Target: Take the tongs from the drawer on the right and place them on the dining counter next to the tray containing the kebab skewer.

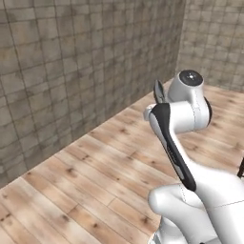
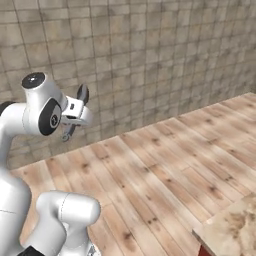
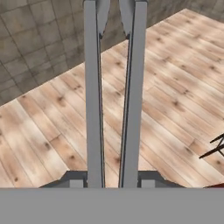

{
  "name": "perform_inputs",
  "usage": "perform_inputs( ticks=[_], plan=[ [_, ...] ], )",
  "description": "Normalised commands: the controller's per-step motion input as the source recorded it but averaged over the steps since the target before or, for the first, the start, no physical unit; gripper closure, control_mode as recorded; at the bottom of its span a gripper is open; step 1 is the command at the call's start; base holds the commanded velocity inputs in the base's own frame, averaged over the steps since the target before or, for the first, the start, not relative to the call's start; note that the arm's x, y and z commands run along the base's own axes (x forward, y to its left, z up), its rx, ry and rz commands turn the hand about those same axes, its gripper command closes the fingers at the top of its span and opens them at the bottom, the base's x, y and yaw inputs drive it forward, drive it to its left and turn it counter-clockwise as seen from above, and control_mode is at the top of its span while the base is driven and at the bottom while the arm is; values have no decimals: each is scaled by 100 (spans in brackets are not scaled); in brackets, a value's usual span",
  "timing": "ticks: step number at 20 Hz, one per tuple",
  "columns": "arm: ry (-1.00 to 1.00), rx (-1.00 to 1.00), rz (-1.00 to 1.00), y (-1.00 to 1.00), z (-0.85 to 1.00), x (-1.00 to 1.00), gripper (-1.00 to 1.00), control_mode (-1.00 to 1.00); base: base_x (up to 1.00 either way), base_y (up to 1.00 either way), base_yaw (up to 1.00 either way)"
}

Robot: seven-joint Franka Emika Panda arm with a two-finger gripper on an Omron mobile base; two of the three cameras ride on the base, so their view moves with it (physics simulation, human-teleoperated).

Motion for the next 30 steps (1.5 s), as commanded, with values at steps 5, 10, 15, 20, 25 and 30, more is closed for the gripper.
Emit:
perform_inputs(
  ticks=[5,10,15,20,25,30],
  plan=[
    [0,0,0,0,0,0,100,100,66,17,-30],
    [0,0,0,0,0,0,100,100,52,4,-38],
    [0,0,0,0,0,0,100,100,49,0,-45],
    [0,0,0,0,0,0,100,100,38,0,-48],
    [0,0,0,0,0,0,100,100,34,0,-47],
    [0,0,0,0,0,0,100,100,39,0,-45]
  ],
)
